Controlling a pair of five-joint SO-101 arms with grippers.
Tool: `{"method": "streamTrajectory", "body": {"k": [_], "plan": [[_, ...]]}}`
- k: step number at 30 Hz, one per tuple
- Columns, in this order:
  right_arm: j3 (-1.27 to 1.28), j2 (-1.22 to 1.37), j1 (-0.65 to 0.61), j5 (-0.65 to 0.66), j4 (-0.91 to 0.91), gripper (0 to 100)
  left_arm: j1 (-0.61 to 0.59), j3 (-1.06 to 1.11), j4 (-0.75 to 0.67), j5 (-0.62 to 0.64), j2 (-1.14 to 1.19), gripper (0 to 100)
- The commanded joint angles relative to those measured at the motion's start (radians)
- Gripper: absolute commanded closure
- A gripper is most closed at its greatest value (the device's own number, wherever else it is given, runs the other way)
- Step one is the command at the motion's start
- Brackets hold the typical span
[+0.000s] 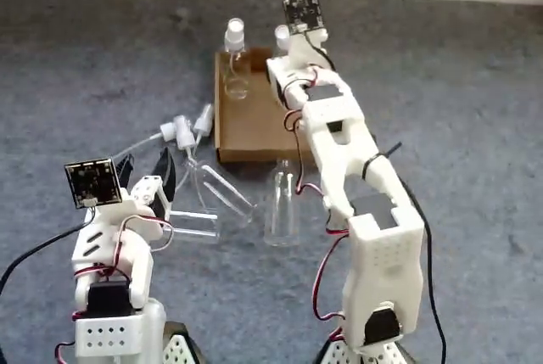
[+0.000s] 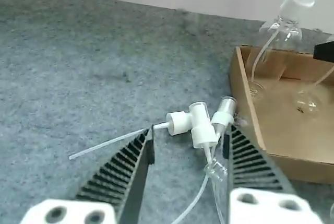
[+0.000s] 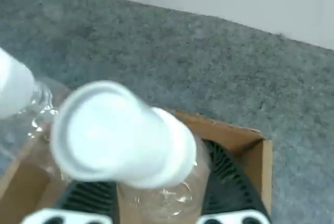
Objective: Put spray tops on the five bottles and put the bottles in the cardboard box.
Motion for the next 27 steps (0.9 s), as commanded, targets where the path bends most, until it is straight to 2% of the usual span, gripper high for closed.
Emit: {"method": "streamTrajectory", "body": {"k": [1,14,19,27], "plan": [[-0.07,-0.021,-0.001,-0.009,-0.038,99.4,-0.004,-0.005,-0.02,0.003,-0.013,82],[-0.071,-0.019,-0.002,-0.009,-0.039,99.4,-0.004,-0.005,-0.018,0.003,-0.013,82],[-0.15,0.019,-0.001,-0.009,-0.03,99.4,-0.004,-0.004,-0.018,0.003,-0.013,82],[-0.289,0.111,-0.004,-0.009,0.093,99.4,-0.004,-0.004,-0.018,0.003,-0.013,82]]}}
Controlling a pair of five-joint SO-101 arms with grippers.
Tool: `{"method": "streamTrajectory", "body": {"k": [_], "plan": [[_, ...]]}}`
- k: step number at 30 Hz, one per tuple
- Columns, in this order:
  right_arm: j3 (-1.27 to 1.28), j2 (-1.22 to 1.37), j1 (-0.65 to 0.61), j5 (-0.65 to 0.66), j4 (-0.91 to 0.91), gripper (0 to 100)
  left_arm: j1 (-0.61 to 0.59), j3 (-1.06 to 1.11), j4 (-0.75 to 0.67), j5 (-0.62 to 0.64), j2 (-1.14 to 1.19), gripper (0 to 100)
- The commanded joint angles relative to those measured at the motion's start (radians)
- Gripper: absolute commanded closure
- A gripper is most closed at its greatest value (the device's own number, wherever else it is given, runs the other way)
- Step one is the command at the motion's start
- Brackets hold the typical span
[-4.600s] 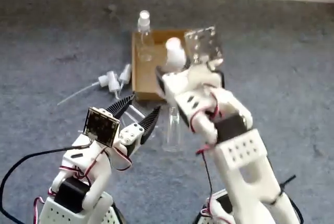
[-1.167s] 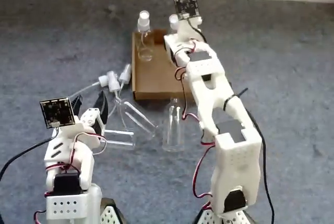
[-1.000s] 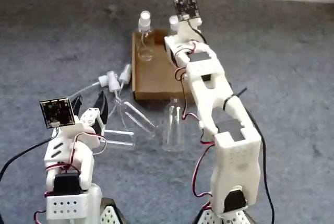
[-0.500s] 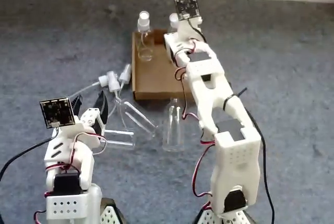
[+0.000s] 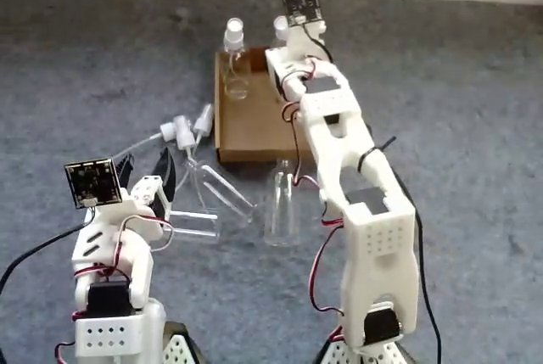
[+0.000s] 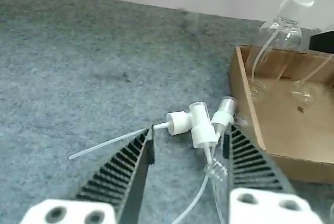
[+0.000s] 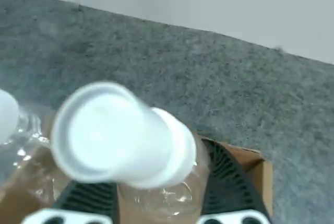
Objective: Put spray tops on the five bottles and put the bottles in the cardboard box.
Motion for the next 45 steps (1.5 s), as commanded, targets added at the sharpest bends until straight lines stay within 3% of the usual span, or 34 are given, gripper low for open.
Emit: {"method": "streamTrajectory", "body": {"k": [1,12,19,35,45], "plan": [[-0.101,-0.013,-0.007,-0.009,0.031,99.4,-0.004,-0.004,-0.018,0.003,-0.013,82],[-0.101,-0.007,-0.008,-0.006,0.035,98.6,-0.004,-0.004,-0.018,0.003,-0.013,82],[-0.102,-0.007,-0.01,-0.009,0.035,84.9,-0.004,-0.004,-0.018,0.003,-0.013,82],[-0.104,-0.013,-0.01,-0.009,0.036,82.6,-0.004,-0.004,-0.018,0.003,-0.013,82],[-0.105,-0.015,-0.027,-0.009,0.07,69.8,-0.004,-0.004,-0.018,0.003,-0.013,82]]}}
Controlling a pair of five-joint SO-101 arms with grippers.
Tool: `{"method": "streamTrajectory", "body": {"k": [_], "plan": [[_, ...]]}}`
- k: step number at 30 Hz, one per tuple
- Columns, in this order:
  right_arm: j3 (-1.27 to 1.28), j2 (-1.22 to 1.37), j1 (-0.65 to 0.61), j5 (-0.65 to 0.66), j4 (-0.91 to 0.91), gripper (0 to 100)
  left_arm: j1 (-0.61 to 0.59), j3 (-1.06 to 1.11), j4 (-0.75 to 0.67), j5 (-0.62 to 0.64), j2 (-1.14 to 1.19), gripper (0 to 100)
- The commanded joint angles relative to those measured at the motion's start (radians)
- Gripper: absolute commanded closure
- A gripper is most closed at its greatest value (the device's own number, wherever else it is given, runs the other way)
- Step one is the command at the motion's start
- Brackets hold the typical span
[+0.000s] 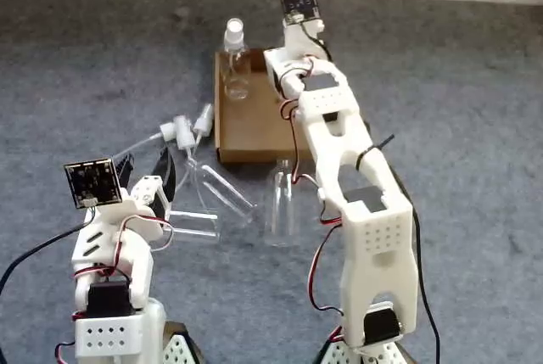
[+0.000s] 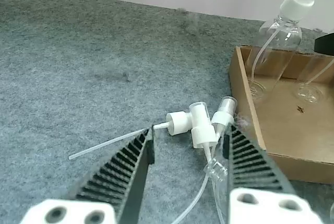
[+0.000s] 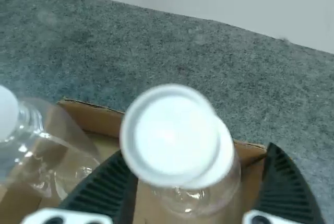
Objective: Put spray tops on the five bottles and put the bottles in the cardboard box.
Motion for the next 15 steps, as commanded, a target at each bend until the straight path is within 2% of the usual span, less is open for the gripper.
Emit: {"method": "streamTrajectory", "body": {"k": [1,9,15], "plan": [[-0.064,-0.035,-0.025,-0.008,0.008,69.5,-0.004,-0.004,-0.018,0.003,-0.013,82],[-0.124,-0.035,-0.025,-0.008,0.021,69.5,-0.004,-0.004,-0.018,0.003,-0.013,82],[-0.278,-0.03,-0.027,-0.009,0.165,69.5,-0.004,-0.004,-0.018,0.003,-0.013,82]]}}
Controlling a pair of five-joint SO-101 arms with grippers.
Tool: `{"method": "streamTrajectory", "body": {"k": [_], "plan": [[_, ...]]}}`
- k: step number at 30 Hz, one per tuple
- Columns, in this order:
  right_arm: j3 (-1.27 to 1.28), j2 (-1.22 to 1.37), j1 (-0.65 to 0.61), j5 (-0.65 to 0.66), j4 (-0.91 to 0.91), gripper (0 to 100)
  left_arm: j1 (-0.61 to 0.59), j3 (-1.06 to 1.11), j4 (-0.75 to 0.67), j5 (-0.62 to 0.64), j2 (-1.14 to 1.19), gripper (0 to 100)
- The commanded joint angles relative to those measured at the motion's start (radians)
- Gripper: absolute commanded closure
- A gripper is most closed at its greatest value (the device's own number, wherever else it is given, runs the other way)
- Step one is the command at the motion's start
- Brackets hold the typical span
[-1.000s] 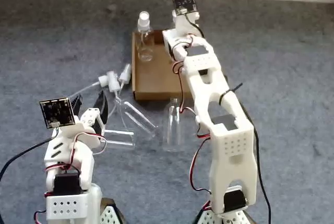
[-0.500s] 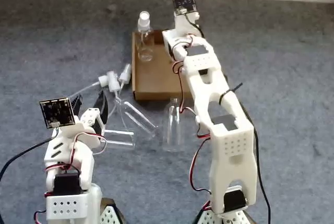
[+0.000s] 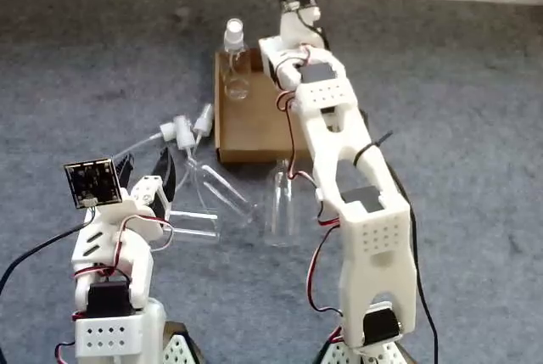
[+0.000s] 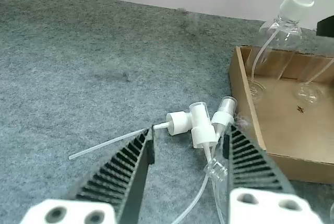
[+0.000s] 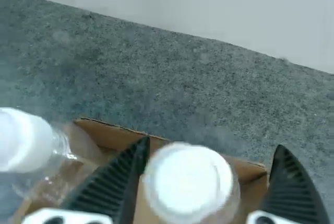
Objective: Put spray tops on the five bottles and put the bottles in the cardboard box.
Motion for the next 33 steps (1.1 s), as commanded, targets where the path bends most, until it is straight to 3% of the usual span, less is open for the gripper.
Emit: {"method": "streamTrajectory", "body": {"k": [1,14,24,33], "plan": [[-0.131,-0.033,-0.008,-0.009,0.054,69.5,-0.004,-0.004,-0.018,0.003,-0.013,82],[-0.645,-0.033,-0.008,-0.006,0.496,69.5,-0.004,-0.002,-0.02,0.003,-0.013,82],[-1.173,-0.033,-0.076,-0.005,1.233,69.9,-0.005,-0.001,-0.018,0.003,-0.013,82],[-0.923,-0.134,-0.101,-0.006,1.222,76.4,-0.007,0.013,-0.026,0.002,-0.013,82]]}}
